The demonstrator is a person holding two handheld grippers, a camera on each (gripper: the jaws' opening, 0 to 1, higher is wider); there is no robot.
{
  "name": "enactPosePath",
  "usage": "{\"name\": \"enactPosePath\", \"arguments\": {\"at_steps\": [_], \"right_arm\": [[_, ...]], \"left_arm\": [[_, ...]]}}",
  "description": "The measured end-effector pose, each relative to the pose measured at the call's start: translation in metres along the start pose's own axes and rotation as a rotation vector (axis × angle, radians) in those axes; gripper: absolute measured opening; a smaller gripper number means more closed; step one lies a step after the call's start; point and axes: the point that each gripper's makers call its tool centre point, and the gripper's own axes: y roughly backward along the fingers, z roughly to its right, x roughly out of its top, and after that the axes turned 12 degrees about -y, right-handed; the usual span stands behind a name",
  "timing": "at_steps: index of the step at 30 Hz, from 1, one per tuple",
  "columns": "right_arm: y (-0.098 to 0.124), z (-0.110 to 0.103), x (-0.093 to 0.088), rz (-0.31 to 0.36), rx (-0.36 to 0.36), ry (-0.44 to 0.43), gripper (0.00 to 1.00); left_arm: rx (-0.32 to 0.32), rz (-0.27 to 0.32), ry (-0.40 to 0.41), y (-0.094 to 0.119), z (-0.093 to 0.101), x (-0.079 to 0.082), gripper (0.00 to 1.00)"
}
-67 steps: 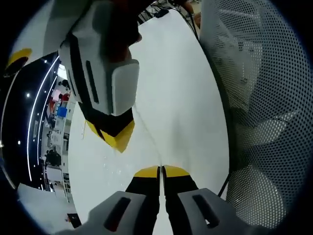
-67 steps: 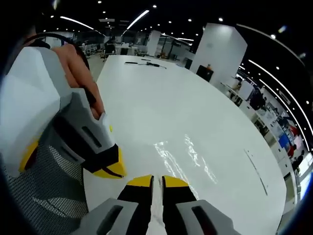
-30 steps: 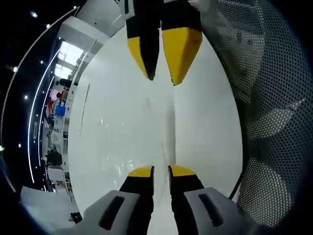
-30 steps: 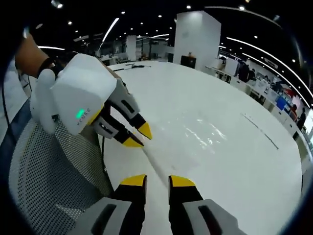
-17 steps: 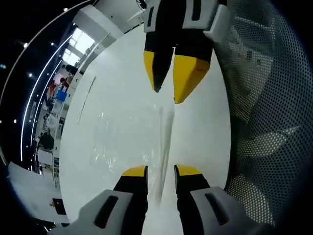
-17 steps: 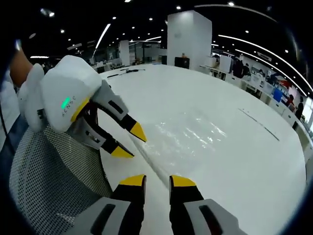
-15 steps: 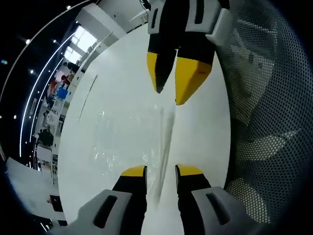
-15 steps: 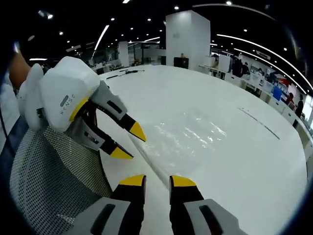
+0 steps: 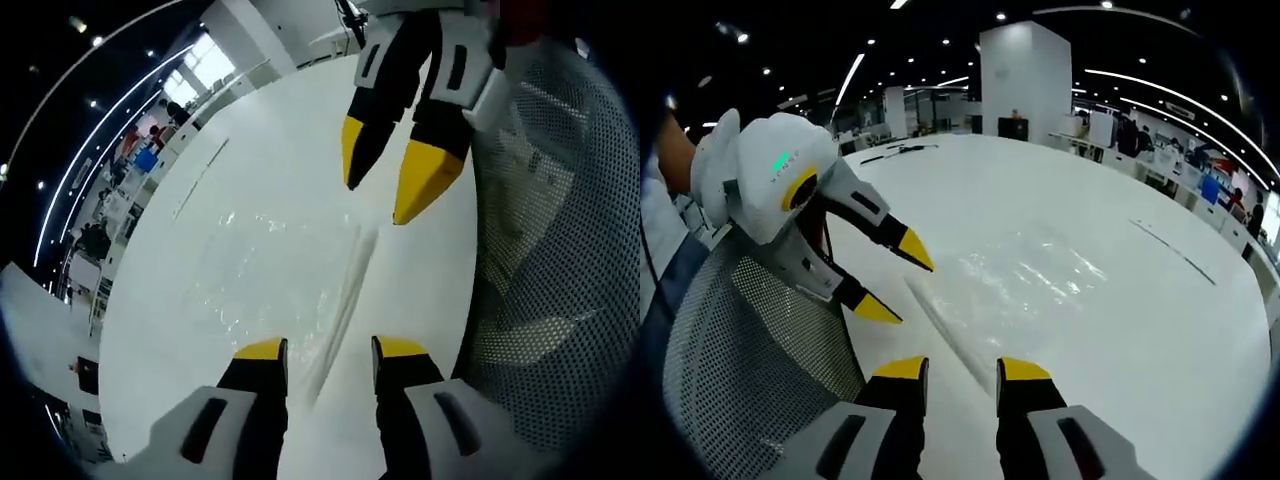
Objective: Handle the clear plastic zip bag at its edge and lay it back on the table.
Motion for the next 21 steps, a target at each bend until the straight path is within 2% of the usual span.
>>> {"name": "enactPosePath", "arguments": {"at_steps": [4, 6, 10, 15, 21], "right_arm": [[0.002, 0.0, -0.001, 0.0, 0.0, -0.009, 0.29], [0.003, 0.0, -0.003, -0.004, 0.001, -0.02, 0.3], [0.006, -0.001, -0.004, 0.006, 0.001, -0.042, 0.32], [0.012, 0.003, -0.005, 0.021, -0.012, -0.075, 0.38], [0.019, 0.014, -0.006, 0.048, -0.048, -0.131, 0.45]], "left_arm": [[0.01, 0.02, 0.051, 0.006, -0.005, -0.003, 0.34], [-0.019, 0.055, 0.137, 0.008, -0.002, -0.002, 0.36], [-0.009, 0.088, 0.255, 0.012, -0.006, -0.011, 0.39], [0.006, 0.123, 0.267, 0.022, -0.007, -0.013, 0.46], [0.039, 0.162, 0.369, 0.03, -0.017, -0.018, 0.51]]}}
